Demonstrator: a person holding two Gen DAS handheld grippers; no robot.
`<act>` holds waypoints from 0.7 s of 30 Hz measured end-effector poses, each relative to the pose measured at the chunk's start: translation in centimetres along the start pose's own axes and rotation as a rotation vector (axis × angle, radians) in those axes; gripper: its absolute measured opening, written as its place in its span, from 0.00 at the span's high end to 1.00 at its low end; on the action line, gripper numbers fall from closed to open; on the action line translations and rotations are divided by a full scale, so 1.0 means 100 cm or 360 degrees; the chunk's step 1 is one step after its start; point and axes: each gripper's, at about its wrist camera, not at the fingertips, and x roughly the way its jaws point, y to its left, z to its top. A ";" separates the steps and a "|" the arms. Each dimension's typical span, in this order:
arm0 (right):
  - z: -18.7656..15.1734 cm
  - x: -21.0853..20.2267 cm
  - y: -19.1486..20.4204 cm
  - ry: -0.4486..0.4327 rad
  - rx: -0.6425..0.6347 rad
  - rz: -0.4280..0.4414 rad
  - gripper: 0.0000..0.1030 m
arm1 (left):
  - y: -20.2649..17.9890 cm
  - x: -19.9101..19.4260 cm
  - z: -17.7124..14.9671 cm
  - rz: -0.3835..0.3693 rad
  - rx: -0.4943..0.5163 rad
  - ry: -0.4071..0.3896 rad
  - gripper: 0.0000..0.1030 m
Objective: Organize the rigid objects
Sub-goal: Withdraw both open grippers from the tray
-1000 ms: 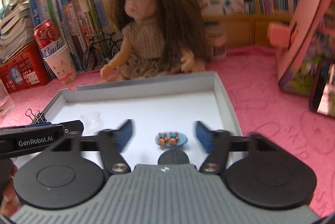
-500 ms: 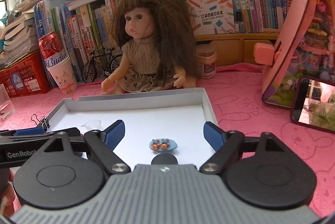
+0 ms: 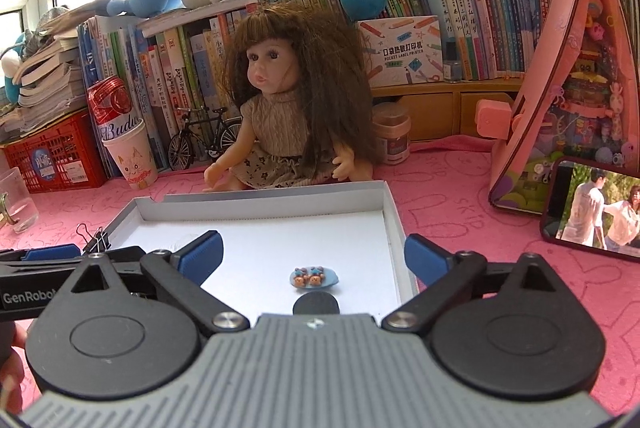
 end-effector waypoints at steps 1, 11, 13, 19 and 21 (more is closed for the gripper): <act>0.000 -0.001 0.000 0.0003 -0.0008 -0.0004 0.01 | 0.001 -0.002 0.000 -0.0003 0.0004 -0.0003 0.15; -0.005 -0.014 0.000 -0.0012 -0.0027 0.0007 0.00 | 0.005 -0.023 -0.008 -0.0032 0.0007 -0.0027 0.14; -0.006 -0.018 0.001 -0.0017 -0.0029 0.0019 0.00 | 0.006 -0.027 -0.010 -0.0038 0.0001 -0.0033 0.14; -0.009 -0.027 0.003 -0.0027 -0.0059 0.0034 0.00 | 0.007 -0.039 -0.015 -0.0052 0.0006 -0.0051 0.14; -0.010 -0.030 0.004 -0.0028 -0.0068 0.0029 0.00 | 0.007 -0.043 -0.017 -0.0052 0.0016 -0.0059 0.14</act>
